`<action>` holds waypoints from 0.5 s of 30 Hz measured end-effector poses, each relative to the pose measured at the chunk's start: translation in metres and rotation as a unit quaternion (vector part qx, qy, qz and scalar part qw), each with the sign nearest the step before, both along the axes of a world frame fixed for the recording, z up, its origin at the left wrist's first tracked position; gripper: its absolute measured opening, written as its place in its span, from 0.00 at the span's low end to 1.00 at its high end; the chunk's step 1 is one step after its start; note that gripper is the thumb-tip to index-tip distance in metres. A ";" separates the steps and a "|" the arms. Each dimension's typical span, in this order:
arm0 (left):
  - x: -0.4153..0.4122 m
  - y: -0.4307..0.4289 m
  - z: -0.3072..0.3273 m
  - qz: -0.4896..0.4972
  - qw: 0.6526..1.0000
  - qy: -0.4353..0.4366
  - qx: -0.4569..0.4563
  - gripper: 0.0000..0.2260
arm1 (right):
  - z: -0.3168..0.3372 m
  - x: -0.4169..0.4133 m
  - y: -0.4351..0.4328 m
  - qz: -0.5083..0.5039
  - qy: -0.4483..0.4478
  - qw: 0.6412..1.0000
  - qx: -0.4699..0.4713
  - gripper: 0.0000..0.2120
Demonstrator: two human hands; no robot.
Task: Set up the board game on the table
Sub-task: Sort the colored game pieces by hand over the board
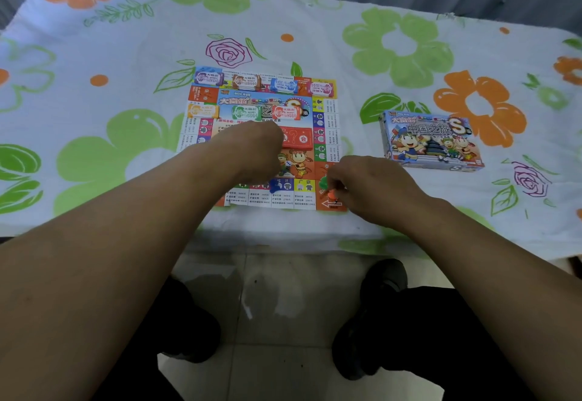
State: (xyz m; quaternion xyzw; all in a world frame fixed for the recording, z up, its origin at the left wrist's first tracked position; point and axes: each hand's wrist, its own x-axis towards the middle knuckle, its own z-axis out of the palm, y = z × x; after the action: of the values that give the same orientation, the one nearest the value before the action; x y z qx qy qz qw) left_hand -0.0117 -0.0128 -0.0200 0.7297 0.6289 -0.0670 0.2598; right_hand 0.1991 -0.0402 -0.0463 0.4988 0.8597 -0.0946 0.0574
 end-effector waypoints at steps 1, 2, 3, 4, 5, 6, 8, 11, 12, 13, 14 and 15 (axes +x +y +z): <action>0.000 0.000 0.000 0.001 1.000 0.000 0.000 0.12 | 0.000 -0.001 0.000 0.001 0.000 1.000 0.002 0.06; 0.000 0.000 0.000 0.001 1.000 0.000 0.000 0.12 | 0.000 -0.001 0.000 0.002 0.001 1.000 0.005 0.06; 0.000 0.001 0.000 0.002 1.000 0.000 0.000 0.12 | -0.001 -0.001 0.000 0.003 -0.001 1.000 0.006 0.06; 0.000 0.001 0.000 0.002 1.000 -0.001 0.000 0.12 | -0.001 -0.001 0.000 0.003 -0.003 1.000 0.006 0.06; 0.001 0.001 0.000 0.001 1.000 -0.003 0.000 0.12 | -0.002 -0.001 0.000 0.005 -0.006 1.000 0.006 0.06; 0.001 0.001 -0.001 0.001 1.000 -0.005 0.001 0.12 | -0.002 -0.001 0.000 0.007 -0.009 1.000 0.008 0.06; 0.000 0.002 -0.001 0.001 1.000 -0.006 0.003 0.12 | -0.003 0.000 -0.001 0.010 -0.013 1.000 0.011 0.06; -0.001 0.003 -0.003 -0.001 1.000 -0.009 0.009 0.13 | -0.003 0.000 -0.002 0.015 -0.020 1.000 0.010 0.06; -0.002 0.003 -0.003 -0.002 1.000 -0.010 0.010 0.13 | -0.003 0.000 -0.002 0.016 -0.020 1.000 0.010 0.06; -0.002 0.003 -0.004 -0.003 1.000 -0.011 0.010 0.13 | -0.003 0.000 -0.002 0.017 -0.019 1.000 0.011 0.06; -0.002 0.003 -0.004 -0.003 1.000 -0.011 0.011 0.13 | -0.003 0.000 -0.002 0.017 -0.019 1.000 0.011 0.06; -0.002 0.003 -0.004 -0.003 1.000 -0.010 0.011 0.13 | -0.002 -0.001 -0.002 0.017 -0.019 1.000 0.011 0.05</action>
State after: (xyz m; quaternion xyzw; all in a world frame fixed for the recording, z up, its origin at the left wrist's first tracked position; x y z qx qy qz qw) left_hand -0.0139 -0.0100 -0.0243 0.7347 0.6249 -0.0533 0.2584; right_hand 0.1983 -0.0427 -0.0488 0.4860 0.8680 -0.0745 0.0697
